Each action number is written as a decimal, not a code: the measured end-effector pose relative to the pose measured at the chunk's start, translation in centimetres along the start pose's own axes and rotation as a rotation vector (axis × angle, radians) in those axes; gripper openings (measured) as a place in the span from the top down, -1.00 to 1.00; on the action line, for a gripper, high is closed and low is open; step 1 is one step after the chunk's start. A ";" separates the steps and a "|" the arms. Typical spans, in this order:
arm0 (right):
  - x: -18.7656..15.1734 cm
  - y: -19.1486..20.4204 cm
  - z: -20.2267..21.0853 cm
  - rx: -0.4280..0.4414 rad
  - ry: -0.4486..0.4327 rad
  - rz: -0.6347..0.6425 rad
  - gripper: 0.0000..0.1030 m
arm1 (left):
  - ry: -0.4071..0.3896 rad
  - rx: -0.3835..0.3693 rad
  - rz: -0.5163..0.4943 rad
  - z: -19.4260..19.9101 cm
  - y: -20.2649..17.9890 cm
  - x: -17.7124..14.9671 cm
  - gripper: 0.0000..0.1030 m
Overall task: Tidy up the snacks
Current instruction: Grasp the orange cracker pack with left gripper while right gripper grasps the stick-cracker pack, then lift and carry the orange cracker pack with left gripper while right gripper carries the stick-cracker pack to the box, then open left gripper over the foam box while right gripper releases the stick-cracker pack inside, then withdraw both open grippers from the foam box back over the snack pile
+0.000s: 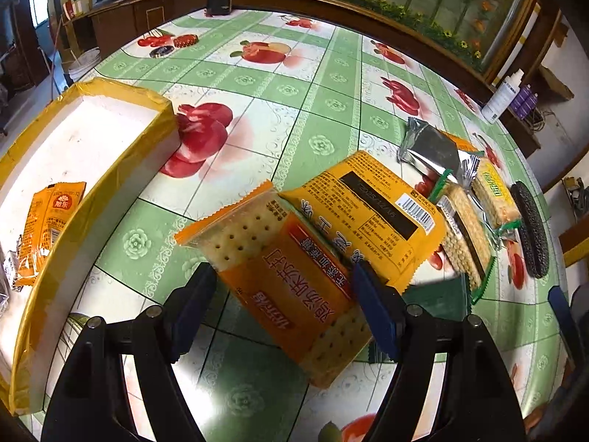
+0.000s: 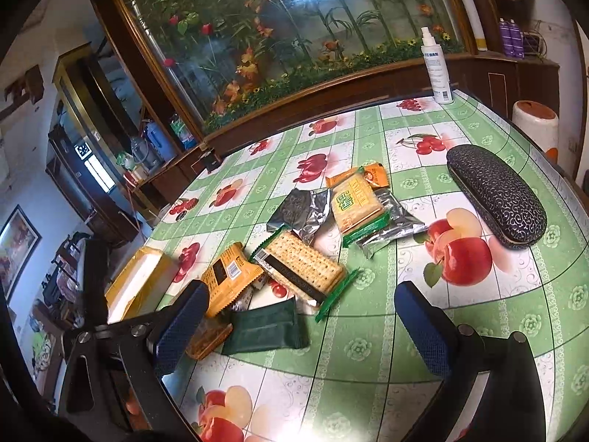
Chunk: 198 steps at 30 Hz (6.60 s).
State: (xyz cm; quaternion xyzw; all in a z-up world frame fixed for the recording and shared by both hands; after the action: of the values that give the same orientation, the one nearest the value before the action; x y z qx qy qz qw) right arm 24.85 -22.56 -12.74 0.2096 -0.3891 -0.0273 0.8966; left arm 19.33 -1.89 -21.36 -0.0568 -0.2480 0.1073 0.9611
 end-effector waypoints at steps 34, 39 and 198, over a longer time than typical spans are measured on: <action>5.0 -3.3 -14.2 -0.352 0.174 0.348 -0.23 | 0.003 0.016 -0.273 0.2 2.8 -0.8 -0.17; 3.5 -4.0 -11.9 -0.353 0.178 0.353 0.42 | -0.005 0.002 -0.285 0.5 3.2 -1.1 -0.17; -2.2 11.4 -3.2 0.290 -0.040 -0.149 -0.75 | -0.238 -0.073 0.028 11.6 11.1 -1.1 -0.53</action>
State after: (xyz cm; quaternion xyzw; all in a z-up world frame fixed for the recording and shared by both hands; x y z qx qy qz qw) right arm 24.31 -10.58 -11.66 0.3645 -0.3902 -0.0414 0.8445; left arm 10.73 9.25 -13.53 -0.0822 -0.3631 0.1176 0.9207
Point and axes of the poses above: each gripper's, at about its wrist camera, not at the fingertips, and z roughly against the way its jaws point, y to its left, x to its top, the point moved 10 cm from there along -z, roughly the way its jaws point, and after that the axes turned 2 degrees about z, right-handed, at the moved point
